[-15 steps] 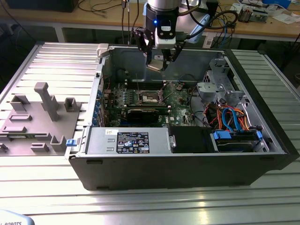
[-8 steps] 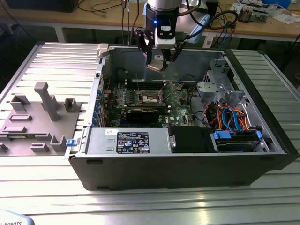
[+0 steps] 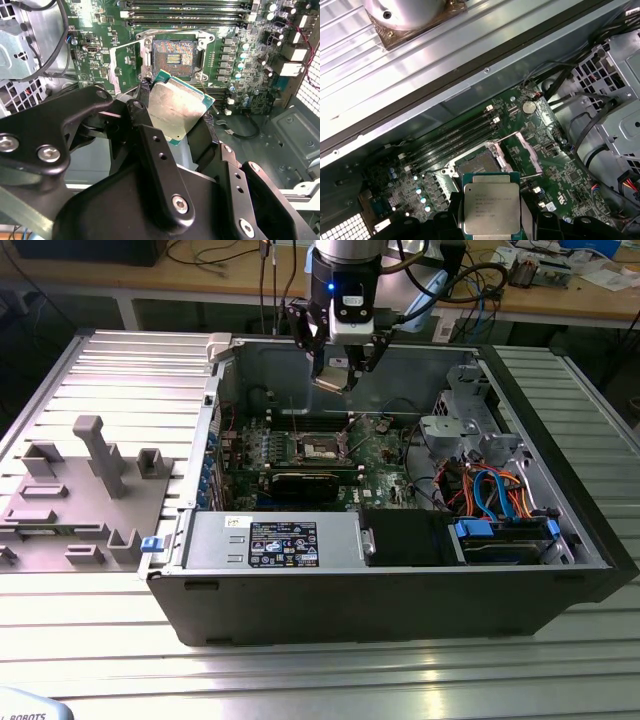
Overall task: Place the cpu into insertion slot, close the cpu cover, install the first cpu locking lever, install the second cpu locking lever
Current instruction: 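Place the cpu into insertion slot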
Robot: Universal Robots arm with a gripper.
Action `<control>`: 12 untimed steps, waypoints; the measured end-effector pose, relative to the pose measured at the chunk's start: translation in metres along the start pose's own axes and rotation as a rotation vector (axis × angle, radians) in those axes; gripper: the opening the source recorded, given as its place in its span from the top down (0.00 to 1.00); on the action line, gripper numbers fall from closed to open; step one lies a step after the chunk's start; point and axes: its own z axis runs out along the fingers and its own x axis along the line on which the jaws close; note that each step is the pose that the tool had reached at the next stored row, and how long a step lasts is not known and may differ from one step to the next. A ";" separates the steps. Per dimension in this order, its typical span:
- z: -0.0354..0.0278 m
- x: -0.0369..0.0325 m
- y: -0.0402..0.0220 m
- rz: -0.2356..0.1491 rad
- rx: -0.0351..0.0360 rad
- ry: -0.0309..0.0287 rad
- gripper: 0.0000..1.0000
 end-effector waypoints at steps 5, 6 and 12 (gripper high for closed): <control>0.0000 0.0000 0.0000 0.005 -0.0001 -0.0004 0.46; 0.0001 0.0000 0.0000 0.005 -0.0001 -0.0005 0.46; 0.0001 0.0000 0.0000 0.012 -0.0001 -0.0011 0.46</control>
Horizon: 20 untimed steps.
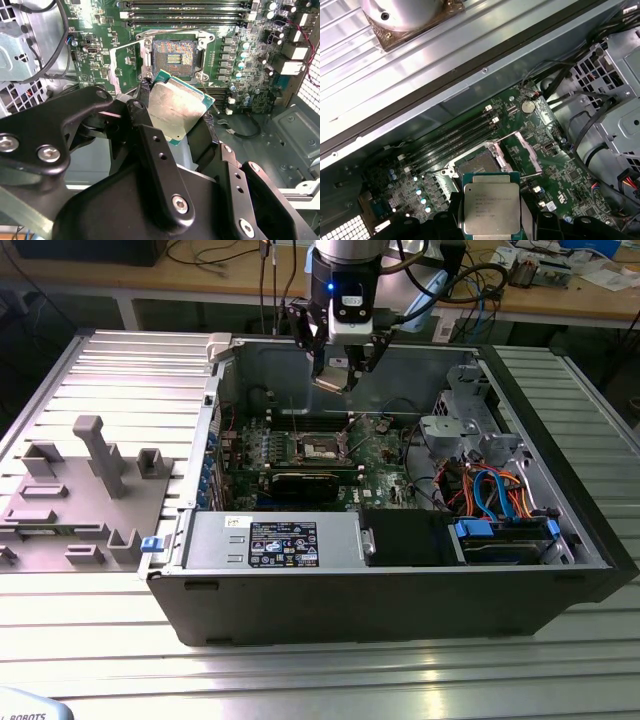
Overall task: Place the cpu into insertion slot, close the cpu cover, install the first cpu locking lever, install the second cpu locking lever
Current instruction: 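Place the cpu into insertion slot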
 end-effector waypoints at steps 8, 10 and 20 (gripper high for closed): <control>0.0001 0.0000 0.0000 0.009 -0.0004 -0.0008 0.46; 0.0001 0.0000 0.0000 0.012 -0.0004 -0.0010 0.46; 0.0002 0.0000 0.0000 0.021 -0.0006 -0.0018 0.46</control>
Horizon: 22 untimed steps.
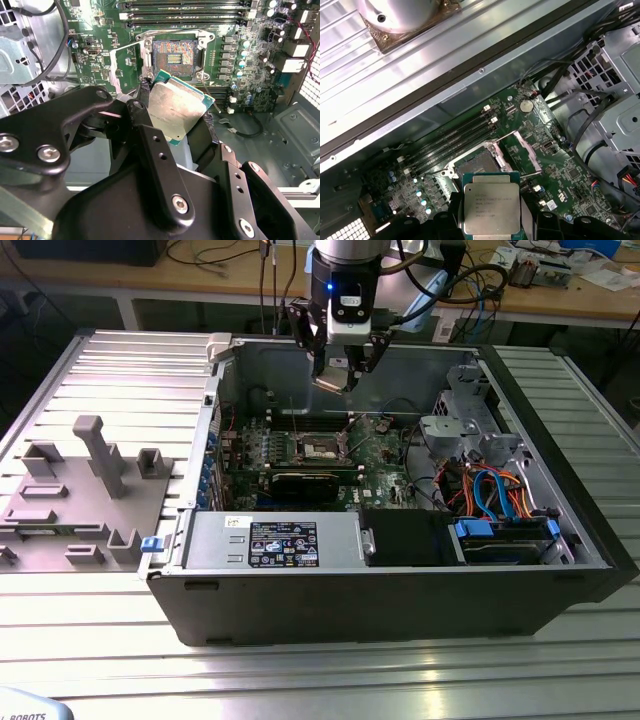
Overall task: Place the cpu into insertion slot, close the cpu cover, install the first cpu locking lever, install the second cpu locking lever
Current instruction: 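Place the cpu into insertion slot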
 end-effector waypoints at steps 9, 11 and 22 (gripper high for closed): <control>0.0001 0.0000 0.0000 0.014 -0.0003 -0.0013 0.46; 0.0001 0.0000 0.0000 0.018 -0.0004 -0.0016 0.46; 0.0002 0.0000 0.0000 0.030 -0.0006 -0.0026 0.46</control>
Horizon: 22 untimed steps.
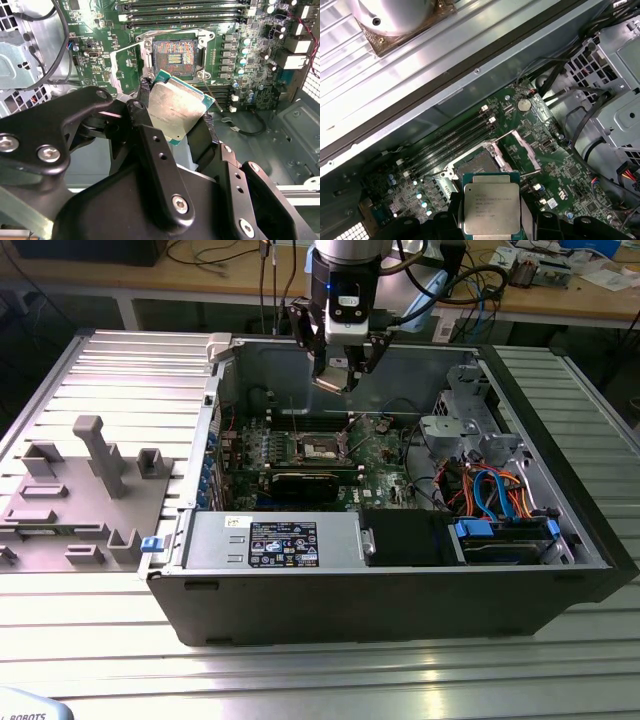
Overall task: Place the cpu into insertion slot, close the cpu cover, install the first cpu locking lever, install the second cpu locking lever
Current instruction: 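Place the cpu into insertion slot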
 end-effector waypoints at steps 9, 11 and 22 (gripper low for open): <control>0.0001 0.0000 0.0000 0.009 -0.0003 -0.0008 0.46; 0.0001 0.0000 0.0000 0.010 -0.0002 -0.0010 0.46; 0.0002 0.0000 0.0000 0.021 -0.0004 -0.0019 0.46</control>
